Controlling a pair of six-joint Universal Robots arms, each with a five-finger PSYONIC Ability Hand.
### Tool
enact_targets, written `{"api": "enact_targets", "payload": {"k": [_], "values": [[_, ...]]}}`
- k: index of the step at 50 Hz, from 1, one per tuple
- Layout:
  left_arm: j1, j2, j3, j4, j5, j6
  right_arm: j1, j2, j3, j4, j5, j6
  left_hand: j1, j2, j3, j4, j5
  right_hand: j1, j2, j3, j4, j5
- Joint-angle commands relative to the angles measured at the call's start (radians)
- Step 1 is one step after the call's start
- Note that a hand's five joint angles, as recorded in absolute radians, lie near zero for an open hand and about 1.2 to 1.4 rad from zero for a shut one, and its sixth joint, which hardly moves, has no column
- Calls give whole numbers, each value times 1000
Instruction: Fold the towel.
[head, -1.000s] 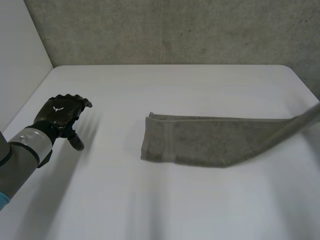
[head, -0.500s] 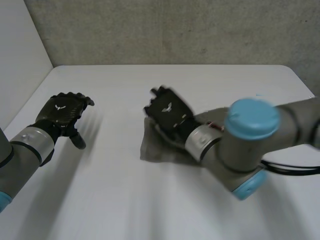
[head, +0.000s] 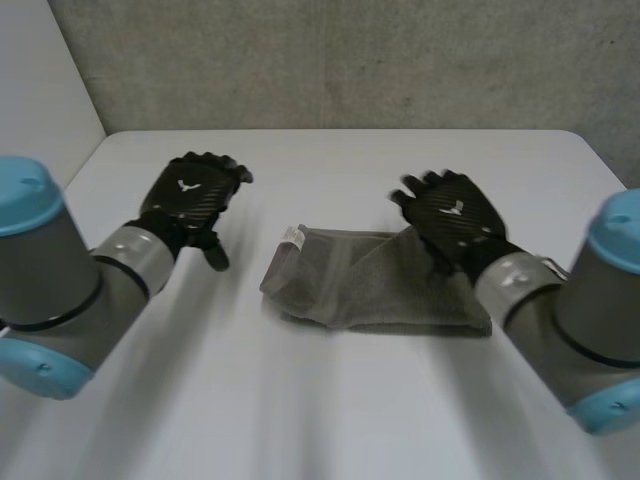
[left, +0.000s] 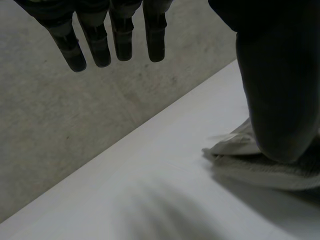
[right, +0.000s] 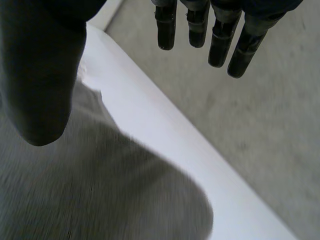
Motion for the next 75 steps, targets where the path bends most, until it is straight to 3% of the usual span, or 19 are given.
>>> {"api": "enact_targets", "payload": {"k": [1, 3, 10, 12, 15, 17, 20, 31, 41, 47, 50, 55, 58, 63, 68, 75], "values": [[-109, -97, 84, -2, -25, -1, -167, -26, 159, 65, -22, 19, -63, -58, -51, -59, -38, -75, -74, -43, -76, -63], [-130, -122, 98, -2, -27, -1, -193, -24, 184, 65, -34, 16, -60, -55, -51, -59, -35, -75, -74, -43, -76, -63], [-188, -217, 158, -4, -54, 0, -256, 33, 216, 25, -140, 16, -54, -49, -51, -59, -30, 293, 294, -43, -76, 305], [-195, -231, 167, -6, -76, -1, -259, 72, 216, -29, -145, 13, -54, -49, -51, -59, -30, 553, 554, -43, -76, 565], [-199, -232, 166, -6, -91, -3, -262, 92, 215, -49, -149, 13, -60, -55, -51, -59, -35, 707, 708, -43, -76, 719], [-196, -228, 160, -6, -91, -4, -268, 111, 207, -52, -159, 15, -63, -58, -51, -59, -38, 1034, 1035, -43, -76, 1046], [-196, -221, 155, -6, -93, -4, -270, 108, 209, -47, -159, 15, -63, -58, -51, -59, -38, 1146, 1147, -43, -76, 1158], [-190, -198, 115, -9, -99, -4, -305, 53, 245, 9, -160, 3, -63, -58, -51, -59, -38, 1146, 1148, -43, -76, 1158], [-175, -146, 28, -6, -98, -4, -524, -94, 272, 195, -297, -192, -66, -61, -51, -59, -41, 1146, 1148, -43, -76, 1158], [-172, -122, 8, -2, -99, -4, -528, -128, 182, 285, -320, -192, -66, -61, -51, -59, -41, 1146, 1148, -43, -76, 1158], [-170, -111, 2, -2, -101, -4, -501, -144, 129, 307, -321, -188, -66, -61, -51, -59, -41, 1146, 1148, -43, -76, 1158], [-167, -83, -11, -2, -101, -4, -287, -161, 19, 302, -301, -168, -66, -61, -51, -59, -41, 1146, 1148, -43, -76, 1158], [-159, -64, -18, -1, -101, -4, -232, -151, -8, 301, -301, -163, -66, -61, -51, -59, -41, 1146, 1148, -43, -76, 1158], [-143, -33, -29, -1, -102, -10, 9, -43, -101, 284, -260, -162, -66, -61, -51, -59, -41, 1146, 1148, -43, -76, 1158], [-123, -4, -34, 1, -102, -43, 162, 66, -144, 244, -196, -162, -66, -61, -51, -59, -41, 1146, 1148, -43, -76, 1158], [-110, 6, -34, 1, -122, -81, 253, 219, -163, 166, -157, -165, -66, -61, -51, -59, -41, 1146, 1148, -43, -76, 1158]]}}
